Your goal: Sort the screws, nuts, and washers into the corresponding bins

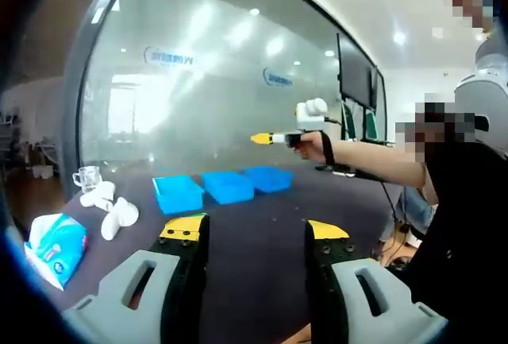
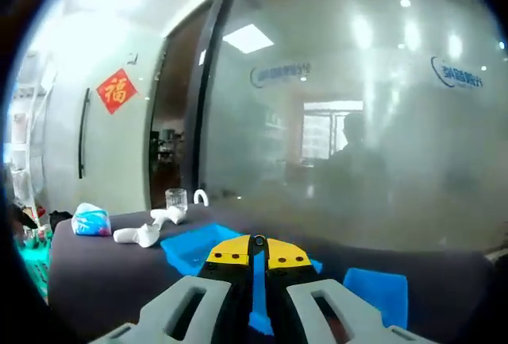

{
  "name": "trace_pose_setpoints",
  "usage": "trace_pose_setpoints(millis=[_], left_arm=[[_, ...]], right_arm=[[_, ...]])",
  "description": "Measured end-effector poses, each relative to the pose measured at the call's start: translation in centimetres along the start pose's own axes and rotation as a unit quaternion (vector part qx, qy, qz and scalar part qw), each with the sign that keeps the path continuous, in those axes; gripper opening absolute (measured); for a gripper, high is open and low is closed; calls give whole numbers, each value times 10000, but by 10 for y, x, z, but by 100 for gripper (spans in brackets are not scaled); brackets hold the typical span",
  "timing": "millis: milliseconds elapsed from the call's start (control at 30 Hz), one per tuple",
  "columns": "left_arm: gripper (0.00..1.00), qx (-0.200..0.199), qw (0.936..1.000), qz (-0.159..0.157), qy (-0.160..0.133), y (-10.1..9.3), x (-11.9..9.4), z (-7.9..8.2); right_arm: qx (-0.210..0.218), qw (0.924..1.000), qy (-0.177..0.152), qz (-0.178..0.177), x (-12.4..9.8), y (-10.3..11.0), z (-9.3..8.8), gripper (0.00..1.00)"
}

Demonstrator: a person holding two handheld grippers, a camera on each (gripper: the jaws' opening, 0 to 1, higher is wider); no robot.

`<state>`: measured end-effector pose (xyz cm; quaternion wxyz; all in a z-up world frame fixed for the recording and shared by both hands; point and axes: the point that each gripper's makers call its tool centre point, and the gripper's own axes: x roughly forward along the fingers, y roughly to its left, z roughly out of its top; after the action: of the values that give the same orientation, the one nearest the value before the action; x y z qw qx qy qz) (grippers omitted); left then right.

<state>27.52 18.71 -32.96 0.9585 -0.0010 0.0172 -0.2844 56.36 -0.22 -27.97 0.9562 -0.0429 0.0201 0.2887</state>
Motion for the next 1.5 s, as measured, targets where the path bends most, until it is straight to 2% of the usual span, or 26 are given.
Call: trace_pose_setpoints(millis=[200,400,733,1000,1033,1100,1133,1333,1500], left_arm=[[47,19,10000,38,32,1,-3,0],[47,32,9999,93,28,2,-7,2],[47,41,9998,169,7,5,-12,4],[46,21,9998,190,18,5,-12,4],[46,27,9998,187,20,5,-12,4],[47,29,9999,153,-32,3,-12,6],[47,25,9999,152,-42,2,-12,7],[47,40,9998,185,-36,3,-14,7],[47,52,9998,198,-51,4,-16,8]], right_arm=[[-9,9999,166,-17,27,1,-2,2],[-76,9995,294,-68,45,-1,-8,2],[-94,9992,361,-138,55,-7,-13,2],[-43,9994,306,-125,56,-6,-8,4],[-77,9994,301,-155,56,-7,-8,7],[-121,9993,290,-187,56,-8,-8,23],[-129,9994,265,-171,55,-7,-7,26],[-179,9996,168,-172,43,-2,-3,28],[-186,9998,75,-70,21,7,2,29]])
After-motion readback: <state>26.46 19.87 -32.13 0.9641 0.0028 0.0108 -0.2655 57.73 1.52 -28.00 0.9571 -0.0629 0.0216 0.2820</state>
